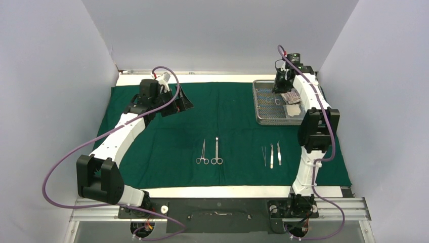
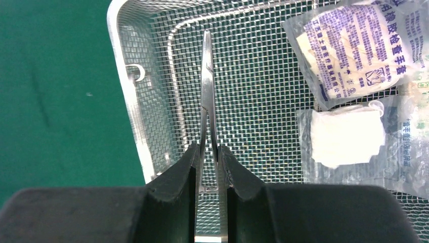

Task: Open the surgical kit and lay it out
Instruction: Pick up the medical item from the container, then place the medical item in the surgical kit.

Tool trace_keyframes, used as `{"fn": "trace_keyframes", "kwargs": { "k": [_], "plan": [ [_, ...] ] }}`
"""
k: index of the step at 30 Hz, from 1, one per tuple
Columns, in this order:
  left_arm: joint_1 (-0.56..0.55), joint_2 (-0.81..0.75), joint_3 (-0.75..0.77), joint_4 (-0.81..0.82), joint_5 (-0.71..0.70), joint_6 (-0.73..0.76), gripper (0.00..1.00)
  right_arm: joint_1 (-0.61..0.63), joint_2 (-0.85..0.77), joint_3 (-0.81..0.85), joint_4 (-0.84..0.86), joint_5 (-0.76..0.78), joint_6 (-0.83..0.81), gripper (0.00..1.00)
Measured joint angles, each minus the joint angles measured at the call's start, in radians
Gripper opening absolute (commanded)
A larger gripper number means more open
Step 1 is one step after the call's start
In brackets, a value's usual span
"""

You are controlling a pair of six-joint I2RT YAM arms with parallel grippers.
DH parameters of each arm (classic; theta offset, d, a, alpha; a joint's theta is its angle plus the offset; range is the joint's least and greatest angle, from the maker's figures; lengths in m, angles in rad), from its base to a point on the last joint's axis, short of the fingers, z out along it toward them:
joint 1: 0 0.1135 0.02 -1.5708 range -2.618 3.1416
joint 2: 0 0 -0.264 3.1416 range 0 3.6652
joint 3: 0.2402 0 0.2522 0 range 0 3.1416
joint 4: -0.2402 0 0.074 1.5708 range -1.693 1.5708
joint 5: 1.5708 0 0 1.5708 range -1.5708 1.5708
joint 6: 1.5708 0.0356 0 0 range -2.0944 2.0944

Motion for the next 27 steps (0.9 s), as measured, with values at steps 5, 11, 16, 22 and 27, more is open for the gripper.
{"fn": "trace_keyframes", "kwargs": {
  "k": [5, 11, 16, 22, 27],
  "plan": [
    [0.000, 0.000, -0.003, 0.048, 0.054, -0.043, 0.92, 0.002, -0.086, -0.023, 0.017, -0.073, 0.053, 0.09],
    [-0.018, 0.000, -0.055, 0.141, 0.098, -0.119, 0.92, 0.066, -0.203, -0.198, 0.093, -0.162, 0.185, 0.08],
    [-0.050, 0.010, -0.092, 0.151, 0.112, -0.152, 0.92, 0.237, -0.223, -0.351, 0.173, -0.211, 0.307, 0.08],
    [-0.095, 0.017, -0.103, 0.180, 0.114, -0.185, 0.86, 0.440, -0.223, -0.440, 0.293, -0.282, 0.457, 0.08],
    [-0.113, 0.039, -0.155, 0.190, 0.109, -0.229, 0.78, 0.501, -0.219, -0.467, 0.398, -0.323, 0.562, 0.08]
  ]
}}
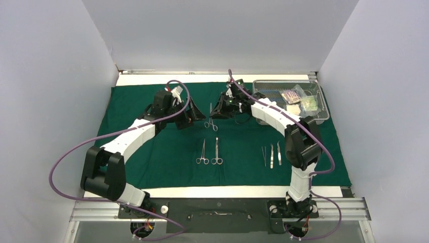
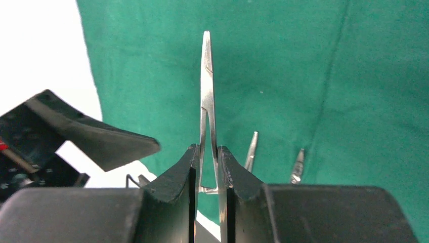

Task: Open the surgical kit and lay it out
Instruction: Place the medical item in the surgical kit.

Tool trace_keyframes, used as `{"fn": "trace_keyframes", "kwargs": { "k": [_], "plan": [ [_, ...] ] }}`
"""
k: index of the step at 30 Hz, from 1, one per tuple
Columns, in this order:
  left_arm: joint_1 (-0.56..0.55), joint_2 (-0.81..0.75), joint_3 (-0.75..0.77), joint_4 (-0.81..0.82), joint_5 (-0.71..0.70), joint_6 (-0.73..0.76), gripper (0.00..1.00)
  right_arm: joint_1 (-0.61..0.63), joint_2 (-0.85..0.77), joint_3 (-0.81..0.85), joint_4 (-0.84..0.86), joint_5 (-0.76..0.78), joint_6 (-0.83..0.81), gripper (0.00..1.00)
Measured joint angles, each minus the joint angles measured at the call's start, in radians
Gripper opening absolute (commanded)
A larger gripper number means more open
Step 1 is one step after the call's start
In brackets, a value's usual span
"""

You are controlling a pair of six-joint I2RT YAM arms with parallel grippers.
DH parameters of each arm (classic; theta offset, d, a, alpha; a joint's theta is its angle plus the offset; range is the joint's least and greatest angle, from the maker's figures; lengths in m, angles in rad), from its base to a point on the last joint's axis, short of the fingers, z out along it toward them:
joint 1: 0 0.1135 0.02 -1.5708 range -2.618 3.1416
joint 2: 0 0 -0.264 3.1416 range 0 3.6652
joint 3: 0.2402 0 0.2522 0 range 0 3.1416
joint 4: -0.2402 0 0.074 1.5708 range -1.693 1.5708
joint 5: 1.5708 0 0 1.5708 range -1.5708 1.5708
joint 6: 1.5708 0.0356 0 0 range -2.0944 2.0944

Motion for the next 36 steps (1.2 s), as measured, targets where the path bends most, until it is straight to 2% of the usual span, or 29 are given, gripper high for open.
{"fn": "trace_keyframes", "kwargs": {
  "k": [6, 13, 15, 23, 30, 32, 33, 34, 36],
  "plan": [
    [0.000, 0.016, -0.017, 0.000, 0.001, -0.031, 0.64, 0.024, 0.029, -0.001, 0.087, -0.035, 0.084, 0.08],
    [0.000, 0.016, -0.017, -0.002, -0.005, -0.013, 0.54, 0.045, 0.050, -0.002, 0.134, -0.060, 0.143, 0.08],
    [0.000, 0.016, -0.017, -0.007, -0.008, -0.006, 0.47, 0.051, 0.050, -0.002, 0.151, -0.071, 0.157, 0.08],
    [0.000, 0.021, -0.017, -0.034, -0.022, 0.010, 0.01, 0.060, 0.085, -0.002, 0.172, -0.092, 0.172, 0.09],
    [0.008, 0.025, -0.017, -0.061, -0.021, 0.005, 0.00, 0.065, 0.098, 0.002, 0.168, -0.095, 0.169, 0.11],
    [0.008, 0.025, -0.017, -0.060, -0.017, 0.005, 0.00, 0.065, 0.098, 0.006, 0.163, -0.095, 0.163, 0.17],
    [0.009, 0.025, -0.017, -0.060, -0.016, 0.005, 0.00, 0.065, 0.098, 0.008, 0.161, -0.095, 0.161, 0.25],
    [0.010, 0.025, -0.017, -0.060, -0.013, 0.005, 0.00, 0.065, 0.098, 0.012, 0.157, -0.095, 0.157, 0.38],
    [0.010, 0.025, -0.017, -0.056, 0.000, 0.006, 0.00, 0.066, 0.098, 0.023, 0.152, -0.095, 0.150, 0.55]
  ]
}}
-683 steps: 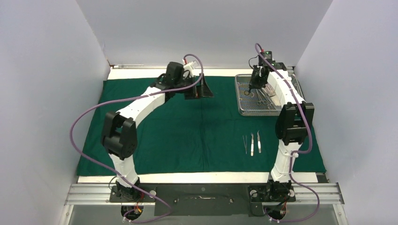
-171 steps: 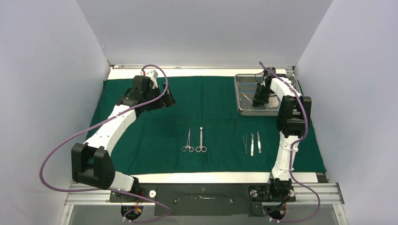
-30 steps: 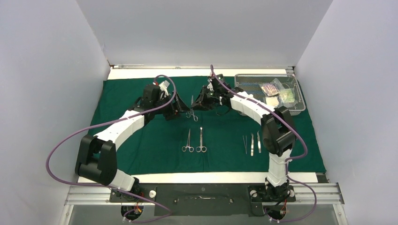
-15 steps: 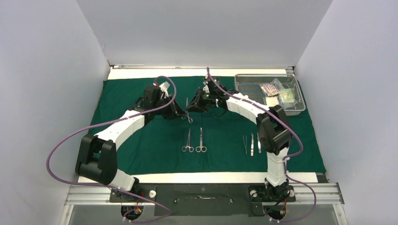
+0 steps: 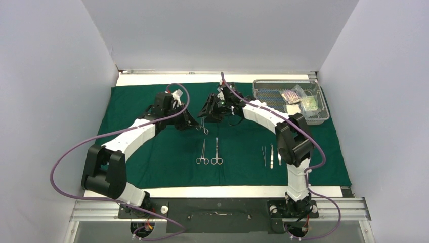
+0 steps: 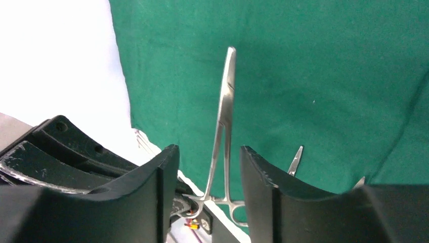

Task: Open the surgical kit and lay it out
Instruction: Place the medical item in the surgical kit.

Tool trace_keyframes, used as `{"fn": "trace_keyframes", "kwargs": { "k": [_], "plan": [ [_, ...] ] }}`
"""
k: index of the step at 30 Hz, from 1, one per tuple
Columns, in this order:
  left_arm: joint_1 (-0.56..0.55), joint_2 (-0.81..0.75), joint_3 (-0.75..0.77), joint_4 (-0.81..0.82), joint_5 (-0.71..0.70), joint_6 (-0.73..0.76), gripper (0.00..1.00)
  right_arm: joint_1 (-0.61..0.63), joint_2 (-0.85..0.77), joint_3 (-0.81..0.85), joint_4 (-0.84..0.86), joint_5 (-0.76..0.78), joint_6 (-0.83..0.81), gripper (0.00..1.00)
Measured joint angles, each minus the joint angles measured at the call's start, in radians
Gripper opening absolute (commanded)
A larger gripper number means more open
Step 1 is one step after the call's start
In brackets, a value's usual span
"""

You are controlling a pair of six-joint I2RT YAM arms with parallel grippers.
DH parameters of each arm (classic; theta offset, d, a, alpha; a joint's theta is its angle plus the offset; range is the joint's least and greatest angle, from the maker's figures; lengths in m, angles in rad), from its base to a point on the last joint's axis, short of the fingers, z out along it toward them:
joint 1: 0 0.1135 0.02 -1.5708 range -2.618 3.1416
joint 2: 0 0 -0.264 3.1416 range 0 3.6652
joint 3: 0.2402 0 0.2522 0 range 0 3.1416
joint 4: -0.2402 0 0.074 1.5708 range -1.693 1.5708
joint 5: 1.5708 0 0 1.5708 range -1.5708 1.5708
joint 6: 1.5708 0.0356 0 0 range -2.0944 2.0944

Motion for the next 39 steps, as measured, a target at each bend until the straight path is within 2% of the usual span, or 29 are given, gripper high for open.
{"fn": "trace_keyframes", "kwargs": {
  "k": [3, 5, 13, 19, 26, 31, 39],
  "plan": [
    [0.000, 0.000, 0.000, 0.000, 0.020, 0.009, 0.00, 0.005, 0.000, 0.010, 0.000, 0.007, -0.004, 0.73],
    [0.006, 0.000, 0.000, 0.000, 0.029, 0.021, 0.00, 0.006, 0.000, 0.012, -0.003, 0.013, -0.014, 0.80],
    [0.054, -0.007, 0.000, -0.028, 0.048, 0.076, 0.00, -0.005, -0.028, 0.001, -0.026, 0.077, -0.066, 0.95],
    [0.090, -0.100, -0.024, -0.099, 0.054, 0.129, 0.00, -0.058, -0.204, -0.102, -0.015, 0.167, -0.108, 0.97],
    [0.102, -0.232, -0.028, -0.323, -0.030, 0.196, 0.00, -0.144, -0.378, -0.170, 0.004, 0.279, -0.140, 0.97],
    [0.103, -0.293, -0.080, -0.429, -0.087, 0.227, 0.00, -0.192, -0.379, -0.178, -0.011, 0.311, -0.148, 0.96],
    [0.103, -0.297, -0.219, -0.447, -0.088, 0.227, 0.00, -0.199, -0.327, -0.178, -0.050, 0.308, -0.147, 0.96]
  ]
}}
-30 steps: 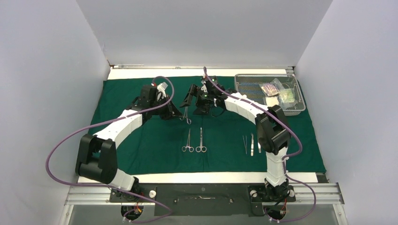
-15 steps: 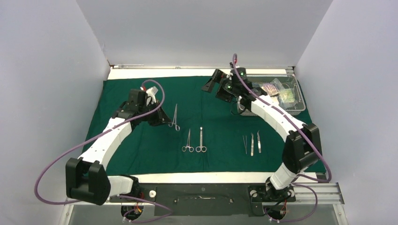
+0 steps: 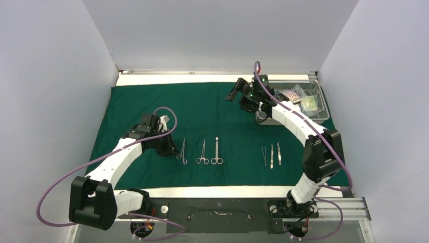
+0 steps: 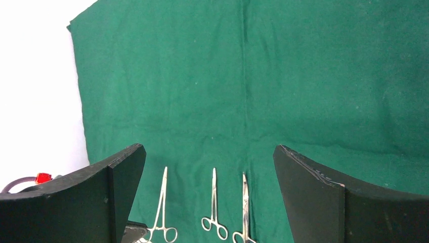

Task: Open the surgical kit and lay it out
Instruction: Place the medical item in the surgical kit.

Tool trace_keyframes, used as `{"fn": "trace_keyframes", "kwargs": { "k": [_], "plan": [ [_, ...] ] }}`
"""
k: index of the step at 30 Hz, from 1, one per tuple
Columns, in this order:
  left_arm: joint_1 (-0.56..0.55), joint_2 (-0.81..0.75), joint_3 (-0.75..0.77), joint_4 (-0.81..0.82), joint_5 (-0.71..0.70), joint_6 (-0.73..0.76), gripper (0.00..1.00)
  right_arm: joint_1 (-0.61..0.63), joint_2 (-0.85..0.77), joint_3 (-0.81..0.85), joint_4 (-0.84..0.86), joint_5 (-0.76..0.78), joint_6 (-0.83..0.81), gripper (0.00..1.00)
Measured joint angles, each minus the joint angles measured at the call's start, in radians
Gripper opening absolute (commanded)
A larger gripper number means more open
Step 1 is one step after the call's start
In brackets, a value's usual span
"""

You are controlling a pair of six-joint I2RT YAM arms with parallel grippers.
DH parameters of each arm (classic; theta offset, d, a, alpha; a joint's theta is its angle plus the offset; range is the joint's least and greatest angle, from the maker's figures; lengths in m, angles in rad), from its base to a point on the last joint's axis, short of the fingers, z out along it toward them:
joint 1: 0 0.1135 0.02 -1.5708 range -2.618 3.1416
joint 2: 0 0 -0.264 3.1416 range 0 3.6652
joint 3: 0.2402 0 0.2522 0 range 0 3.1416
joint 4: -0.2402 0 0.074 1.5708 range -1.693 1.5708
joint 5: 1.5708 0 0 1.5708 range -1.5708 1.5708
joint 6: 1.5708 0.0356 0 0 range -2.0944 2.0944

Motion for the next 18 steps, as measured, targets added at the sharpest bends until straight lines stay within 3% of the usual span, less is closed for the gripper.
{"fn": "trace_keyframes", "kwargs": {
  "k": [18],
  "plan": [
    [0.000, 0.087, -0.174, 0.315, 0.114, -0.111, 0.00, -0.014, 0.014, 0.000, -0.048, 0.003, -0.007, 0.96]
  ]
}}
